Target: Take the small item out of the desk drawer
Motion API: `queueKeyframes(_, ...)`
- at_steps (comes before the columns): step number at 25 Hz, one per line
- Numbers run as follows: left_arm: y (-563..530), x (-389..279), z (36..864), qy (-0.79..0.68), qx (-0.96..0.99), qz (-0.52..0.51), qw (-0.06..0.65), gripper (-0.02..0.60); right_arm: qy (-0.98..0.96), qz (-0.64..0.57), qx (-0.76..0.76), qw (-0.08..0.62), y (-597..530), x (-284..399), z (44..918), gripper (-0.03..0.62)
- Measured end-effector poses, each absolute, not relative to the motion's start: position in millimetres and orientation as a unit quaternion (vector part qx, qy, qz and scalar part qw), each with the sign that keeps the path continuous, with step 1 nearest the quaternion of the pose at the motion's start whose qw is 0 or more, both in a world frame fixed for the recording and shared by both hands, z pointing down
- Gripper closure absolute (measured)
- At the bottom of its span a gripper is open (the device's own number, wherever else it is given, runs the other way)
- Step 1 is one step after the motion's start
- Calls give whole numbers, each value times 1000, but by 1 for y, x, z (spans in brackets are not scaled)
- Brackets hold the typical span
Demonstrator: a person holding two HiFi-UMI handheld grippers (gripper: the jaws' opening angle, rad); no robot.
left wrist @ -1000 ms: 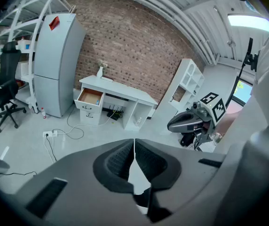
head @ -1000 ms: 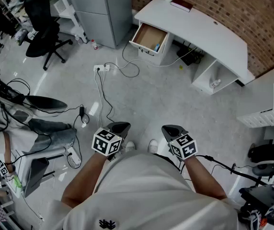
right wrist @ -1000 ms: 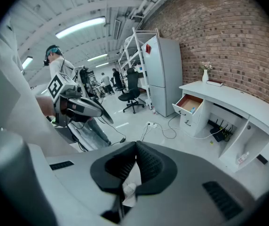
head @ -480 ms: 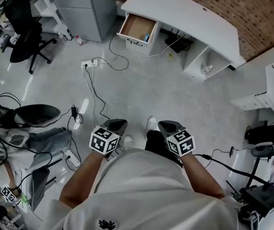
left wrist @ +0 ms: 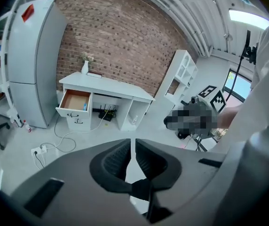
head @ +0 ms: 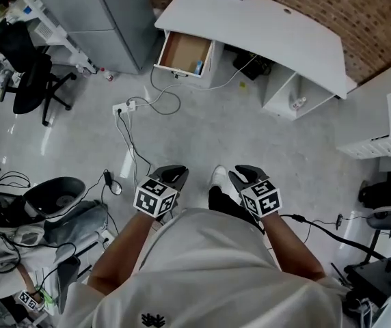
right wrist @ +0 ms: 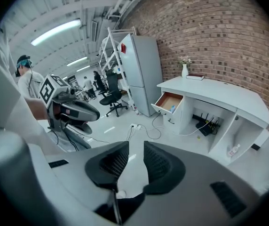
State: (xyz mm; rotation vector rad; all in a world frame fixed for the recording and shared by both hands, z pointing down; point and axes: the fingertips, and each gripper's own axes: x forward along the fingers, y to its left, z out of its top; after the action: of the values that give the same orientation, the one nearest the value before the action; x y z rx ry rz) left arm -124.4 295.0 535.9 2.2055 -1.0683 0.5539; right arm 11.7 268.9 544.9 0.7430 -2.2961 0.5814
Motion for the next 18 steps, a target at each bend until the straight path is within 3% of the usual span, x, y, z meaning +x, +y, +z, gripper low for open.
queueKeyframes(7,143,-75,519,-419,819,232,316,552,-883,224,256,324,123,61,532,491)
queueKeyframes(15,38,-53,530,-440,802,241,324,547,-877,238,247,335,43,99,545,491)
queueKeyframes(18,4,-60,540,-442,797,247,330,472,-873,248,259,329,18,103,547,491)
